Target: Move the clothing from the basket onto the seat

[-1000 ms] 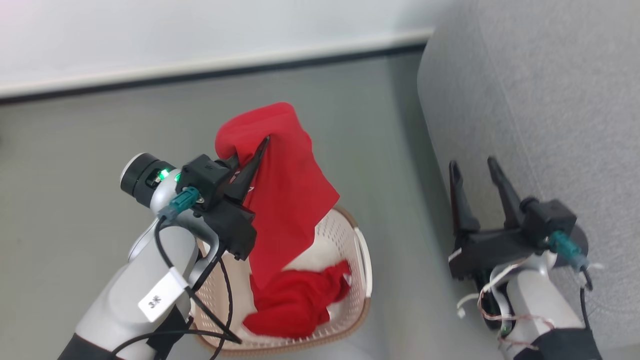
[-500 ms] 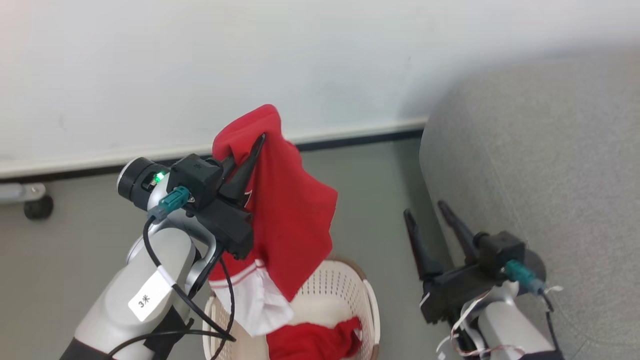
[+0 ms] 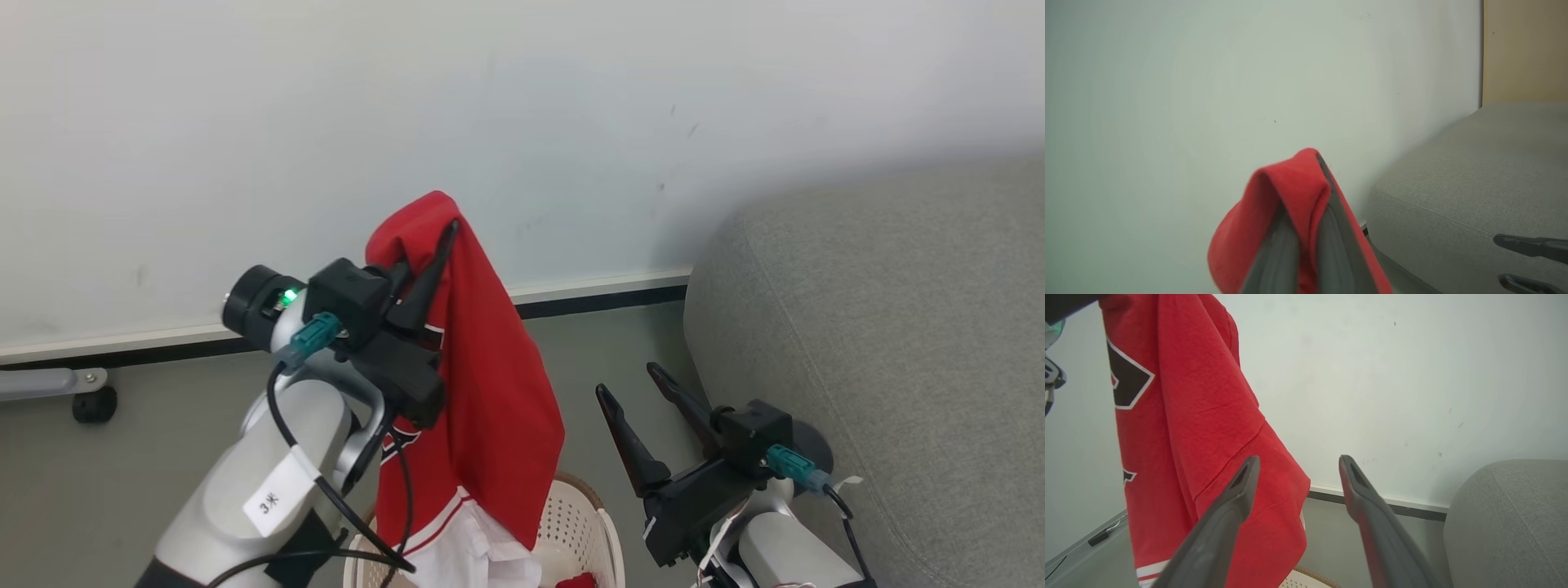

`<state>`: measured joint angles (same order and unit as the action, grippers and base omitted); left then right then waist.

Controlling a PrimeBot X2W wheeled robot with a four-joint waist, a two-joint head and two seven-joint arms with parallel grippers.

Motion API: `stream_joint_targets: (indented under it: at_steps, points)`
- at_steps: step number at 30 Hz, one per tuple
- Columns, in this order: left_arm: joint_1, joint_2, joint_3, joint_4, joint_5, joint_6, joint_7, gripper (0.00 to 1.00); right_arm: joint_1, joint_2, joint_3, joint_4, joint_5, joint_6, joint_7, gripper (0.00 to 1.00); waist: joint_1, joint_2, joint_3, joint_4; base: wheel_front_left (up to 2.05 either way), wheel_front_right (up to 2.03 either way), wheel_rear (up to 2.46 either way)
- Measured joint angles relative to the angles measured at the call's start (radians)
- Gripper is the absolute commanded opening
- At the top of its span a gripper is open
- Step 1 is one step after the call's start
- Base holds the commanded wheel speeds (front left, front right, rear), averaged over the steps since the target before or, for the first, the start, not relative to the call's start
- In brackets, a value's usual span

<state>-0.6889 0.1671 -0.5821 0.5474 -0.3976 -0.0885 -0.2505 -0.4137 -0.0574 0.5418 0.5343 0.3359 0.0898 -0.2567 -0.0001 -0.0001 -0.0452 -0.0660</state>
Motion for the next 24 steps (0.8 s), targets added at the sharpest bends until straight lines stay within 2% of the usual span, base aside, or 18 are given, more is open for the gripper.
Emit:
stream_joint_targets:
  at_steps: [14,19,24]
  points:
    - [-0.01,-0.067,-0.044,-0.026,0.015,0.01,0.046,0.0,-0.116,-0.002,0.215,0.085,0.105,0.012,0.0,1.0,0.0002,0.0001,-0.015,0.042,0.0,0.0,0.0]
    - [-0.026,-0.074,-0.051,-0.043,0.016,0.01,0.055,0.0,-0.158,-0.002,0.28,0.123,0.124,0.012,0.0,1.0,0.0001,0.0001,-0.013,0.057,0.0,0.0,0.0]
    - [-0.028,-0.078,-0.064,-0.058,0.019,0.01,0.067,0.0,-0.206,-0.002,0.348,0.173,0.145,-0.012,0.0,1.0,0.0001,0.0001,-0.01,0.071,0.0,0.0,0.0]
